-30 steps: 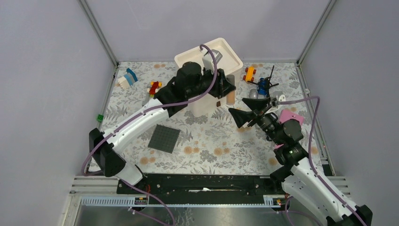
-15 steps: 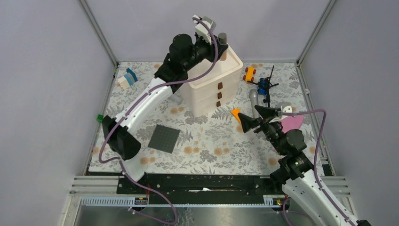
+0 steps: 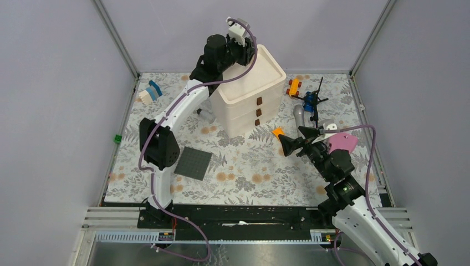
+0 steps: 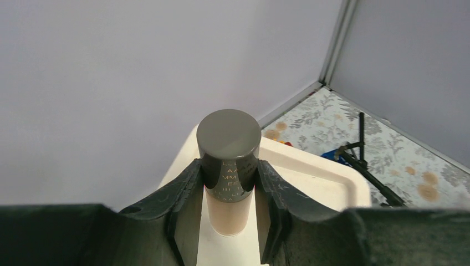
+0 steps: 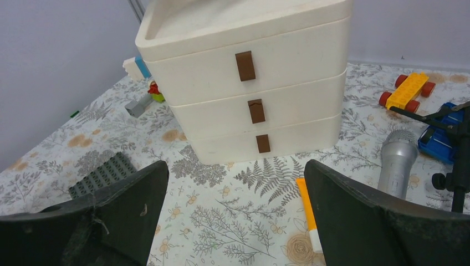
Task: Organize the makeup
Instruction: Place the makeup in the storage box.
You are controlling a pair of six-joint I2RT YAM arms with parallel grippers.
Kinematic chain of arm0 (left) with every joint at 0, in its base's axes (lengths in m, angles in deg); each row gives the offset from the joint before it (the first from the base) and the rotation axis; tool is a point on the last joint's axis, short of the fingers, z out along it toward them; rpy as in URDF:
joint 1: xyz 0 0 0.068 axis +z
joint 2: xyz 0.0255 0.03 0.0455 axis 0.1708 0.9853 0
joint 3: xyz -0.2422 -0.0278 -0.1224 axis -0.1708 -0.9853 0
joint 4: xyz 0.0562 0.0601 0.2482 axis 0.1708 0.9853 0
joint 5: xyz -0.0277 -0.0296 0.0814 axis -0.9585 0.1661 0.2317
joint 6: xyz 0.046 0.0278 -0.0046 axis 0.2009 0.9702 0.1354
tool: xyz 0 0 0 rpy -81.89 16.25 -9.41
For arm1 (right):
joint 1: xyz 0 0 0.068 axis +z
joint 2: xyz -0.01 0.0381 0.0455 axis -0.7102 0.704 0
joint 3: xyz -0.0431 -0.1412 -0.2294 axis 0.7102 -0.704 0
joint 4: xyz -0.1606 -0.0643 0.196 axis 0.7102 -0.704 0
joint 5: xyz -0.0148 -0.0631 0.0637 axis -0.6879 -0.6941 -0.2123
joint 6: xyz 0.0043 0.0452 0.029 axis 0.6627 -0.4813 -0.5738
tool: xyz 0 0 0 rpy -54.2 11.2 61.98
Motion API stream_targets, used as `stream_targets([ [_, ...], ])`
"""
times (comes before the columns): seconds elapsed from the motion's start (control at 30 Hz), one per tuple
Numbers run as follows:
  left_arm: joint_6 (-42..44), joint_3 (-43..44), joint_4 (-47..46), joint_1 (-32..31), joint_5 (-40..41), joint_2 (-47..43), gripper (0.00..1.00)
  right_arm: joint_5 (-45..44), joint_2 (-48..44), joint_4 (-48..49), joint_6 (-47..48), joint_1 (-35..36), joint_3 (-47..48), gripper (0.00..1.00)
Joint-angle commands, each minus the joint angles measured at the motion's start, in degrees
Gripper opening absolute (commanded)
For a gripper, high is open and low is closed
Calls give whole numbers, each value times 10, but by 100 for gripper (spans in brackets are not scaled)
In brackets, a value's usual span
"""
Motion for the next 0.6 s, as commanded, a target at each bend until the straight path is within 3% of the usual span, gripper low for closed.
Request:
stream_targets([
  [0.0, 23, 42, -76, 15, -14, 8, 0, -5, 6, 33, 10, 3, -6, 100],
  [0.57, 29, 24, -103, 28, -12, 38, 0, -6, 11, 36, 12, 3, -14, 100],
])
